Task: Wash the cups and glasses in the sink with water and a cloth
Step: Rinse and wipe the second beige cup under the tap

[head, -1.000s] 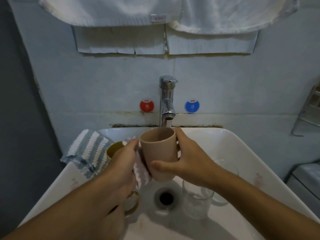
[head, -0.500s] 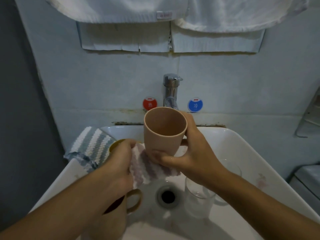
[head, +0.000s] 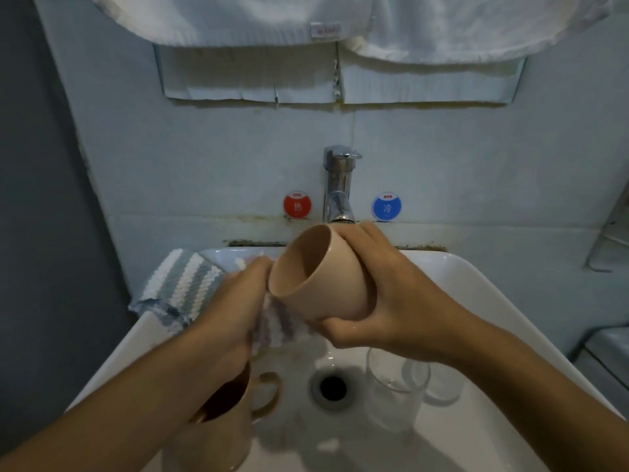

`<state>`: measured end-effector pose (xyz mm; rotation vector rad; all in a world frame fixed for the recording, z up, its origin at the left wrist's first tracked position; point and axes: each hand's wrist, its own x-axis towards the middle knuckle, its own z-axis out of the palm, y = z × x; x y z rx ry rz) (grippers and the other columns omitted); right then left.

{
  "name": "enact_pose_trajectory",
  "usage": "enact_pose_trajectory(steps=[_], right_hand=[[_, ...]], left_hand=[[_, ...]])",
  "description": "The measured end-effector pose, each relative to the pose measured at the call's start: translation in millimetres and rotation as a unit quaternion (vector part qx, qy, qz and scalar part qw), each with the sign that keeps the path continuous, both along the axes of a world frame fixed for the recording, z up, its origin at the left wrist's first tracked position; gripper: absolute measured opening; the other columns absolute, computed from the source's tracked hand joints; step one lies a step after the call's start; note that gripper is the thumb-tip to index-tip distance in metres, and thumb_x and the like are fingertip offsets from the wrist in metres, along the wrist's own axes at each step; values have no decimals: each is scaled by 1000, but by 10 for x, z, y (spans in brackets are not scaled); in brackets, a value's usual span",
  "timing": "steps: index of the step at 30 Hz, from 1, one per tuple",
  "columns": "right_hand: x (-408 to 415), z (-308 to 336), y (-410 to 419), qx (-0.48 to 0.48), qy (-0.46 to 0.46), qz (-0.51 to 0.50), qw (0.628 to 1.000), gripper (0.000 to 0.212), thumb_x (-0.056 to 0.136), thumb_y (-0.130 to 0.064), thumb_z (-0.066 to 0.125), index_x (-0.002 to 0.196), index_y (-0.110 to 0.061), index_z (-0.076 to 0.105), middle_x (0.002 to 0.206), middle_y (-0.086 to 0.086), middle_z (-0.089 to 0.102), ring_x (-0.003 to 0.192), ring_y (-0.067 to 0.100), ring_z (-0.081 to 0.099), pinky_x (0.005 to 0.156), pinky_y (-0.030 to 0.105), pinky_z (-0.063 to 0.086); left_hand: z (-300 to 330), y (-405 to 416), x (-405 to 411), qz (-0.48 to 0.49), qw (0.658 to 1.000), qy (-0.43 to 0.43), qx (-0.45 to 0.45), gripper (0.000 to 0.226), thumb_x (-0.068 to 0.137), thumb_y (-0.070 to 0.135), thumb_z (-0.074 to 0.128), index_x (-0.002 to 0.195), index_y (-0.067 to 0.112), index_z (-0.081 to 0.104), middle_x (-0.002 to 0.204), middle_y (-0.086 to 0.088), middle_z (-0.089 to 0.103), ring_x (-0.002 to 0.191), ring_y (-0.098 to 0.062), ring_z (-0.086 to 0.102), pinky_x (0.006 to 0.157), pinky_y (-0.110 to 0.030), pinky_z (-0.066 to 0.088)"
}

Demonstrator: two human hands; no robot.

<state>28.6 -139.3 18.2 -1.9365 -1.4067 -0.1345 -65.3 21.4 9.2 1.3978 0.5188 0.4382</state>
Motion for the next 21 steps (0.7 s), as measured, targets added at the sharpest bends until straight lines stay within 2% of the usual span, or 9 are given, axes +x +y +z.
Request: enact_pose_trajectory(steps=[1, 2, 3, 5, 8, 11, 13, 17, 21], right_hand=[[41, -1, -18, -36, -16, -18, 999, 86, 66, -46, 86, 136, -43, 35, 123, -21, 41, 110, 7, 52, 83, 30, 58], [82, -15, -25, -69, -30, -35, 997, 88, 65, -49, 85, 136, -46, 33, 122, -21, 39, 109, 6, 50, 84, 29, 57], [114, -34, -26, -95, -39, -49, 994, 89, 64, -51, 84, 136, -47, 32, 121, -21, 38, 108, 7, 49, 86, 30, 57], [170, -77, -24, -117, -47, -71, 989, 91, 63, -52, 83, 137, -47, 30, 120, -19, 37, 107, 8, 47, 88, 32, 55], [209, -109, -29, -122, -60, -93, 986, 91, 63, -54, 82, 138, -45, 30, 118, -16, 37, 105, 9, 46, 88, 34, 54], [229, -124, -31, -126, -61, -104, 985, 91, 63, -56, 82, 138, -43, 31, 120, -16, 37, 106, 10, 46, 88, 32, 54], [241, -135, -23, -126, -55, -107, 985, 91, 64, -55, 82, 138, -43, 32, 121, -16, 37, 106, 10, 46, 88, 31, 54], [249, -131, -18, -121, -55, -106, 985, 90, 64, -56, 82, 138, -42, 33, 119, -16, 37, 105, 9, 45, 88, 31, 53], [232, -127, -19, -112, -61, -102, 987, 89, 63, -56, 82, 138, -42, 35, 117, -16, 38, 104, 9, 45, 87, 33, 54]], left_hand=[[-24, 54, 13, 17, 1000, -3, -3, 20, 97, 26, 52, 99, 11, 64, 82, -12, 69, 59, -25, 69, 62, -40, 61], [-44, 88, 15, 26, 1000, -10, 10, 18, 95, 28, 54, 93, 12, 62, 87, -12, 69, 70, -28, 69, 75, -48, 60], [-48, 123, 14, 21, 999, -16, 30, 20, 94, 29, 55, 89, 11, 61, 91, -14, 66, 77, -29, 64, 80, -50, 55], [-49, 155, 30, 12, 998, -21, 52, 21, 94, 30, 55, 88, 10, 59, 92, -17, 61, 82, -30, 58, 78, -46, 51], [-67, 159, 49, 15, 998, -15, 60, 23, 95, 33, 55, 91, 11, 60, 87, -11, 64, 75, -26, 61, 74, -37, 54], [-86, 144, 62, 5, 998, -12, 64, 33, 94, 42, 57, 100, 10, 63, 91, -10, 66, 79, -26, 64, 77, -40, 56], [-102, 123, 61, 7, 996, -22, 89, 33, 94, 44, 58, 92, 12, 63, 85, -5, 68, 71, -18, 66, 66, -30, 56], [-103, 49, 41, 5, 990, -34, 133, 34, 91, 45, 60, 75, 15, 60, 62, 6, 63, 44, 2, 59, 41, -12, 44], [-123, 49, 51, 11, 991, -27, 134, 40, 86, 51, 63, 77, 12, 63, 65, 3, 65, 53, -6, 62, 49, -19, 50]])
